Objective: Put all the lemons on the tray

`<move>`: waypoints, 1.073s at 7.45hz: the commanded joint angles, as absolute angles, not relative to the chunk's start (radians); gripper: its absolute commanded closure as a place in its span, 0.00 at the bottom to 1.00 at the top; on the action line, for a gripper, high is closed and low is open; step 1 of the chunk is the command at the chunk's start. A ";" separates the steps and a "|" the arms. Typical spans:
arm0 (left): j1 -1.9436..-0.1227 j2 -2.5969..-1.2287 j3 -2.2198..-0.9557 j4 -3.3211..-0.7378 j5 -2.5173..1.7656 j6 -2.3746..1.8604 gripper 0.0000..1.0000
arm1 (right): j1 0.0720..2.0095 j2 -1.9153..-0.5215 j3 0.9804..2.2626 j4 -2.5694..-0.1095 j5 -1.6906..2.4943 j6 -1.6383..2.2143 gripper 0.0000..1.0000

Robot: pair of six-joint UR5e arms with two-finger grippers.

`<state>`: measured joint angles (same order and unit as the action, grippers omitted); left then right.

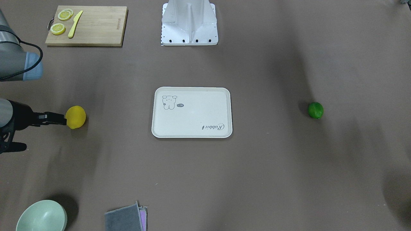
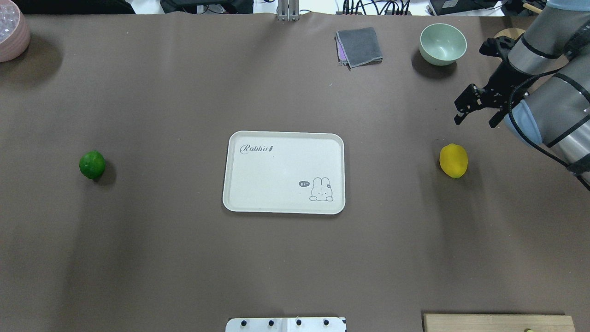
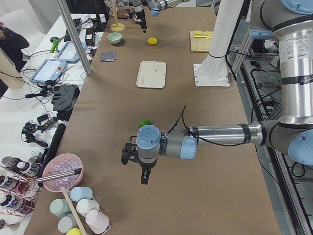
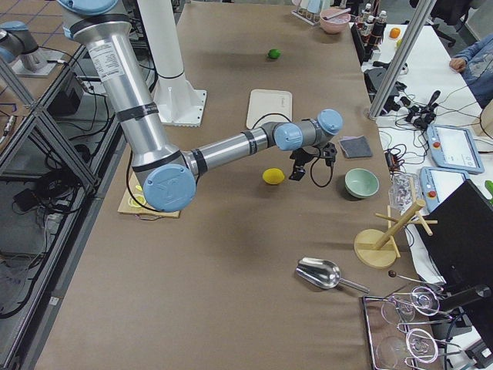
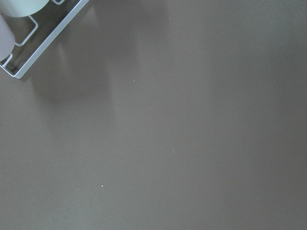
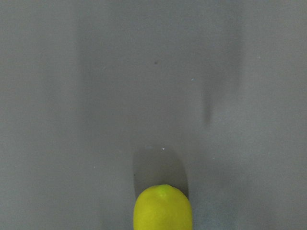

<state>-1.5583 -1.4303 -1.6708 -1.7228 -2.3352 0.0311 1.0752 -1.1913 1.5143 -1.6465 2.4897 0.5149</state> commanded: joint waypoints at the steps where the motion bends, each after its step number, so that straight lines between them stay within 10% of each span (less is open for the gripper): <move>1: -1.478 -1.570 -1.658 -1.671 -2.417 -0.106 0.02 | 1.033 -1.189 1.487 -1.629 2.479 0.519 0.01; 8: -1.053 -1.856 -1.528 -1.683 -2.462 -0.517 0.02 | 0.957 -1.203 1.448 -1.585 2.473 0.497 0.01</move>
<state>-1.1012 -1.8408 -1.5521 -1.6832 -2.4656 -0.5081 0.9661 -1.1953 1.4499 -1.5879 2.4736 0.5070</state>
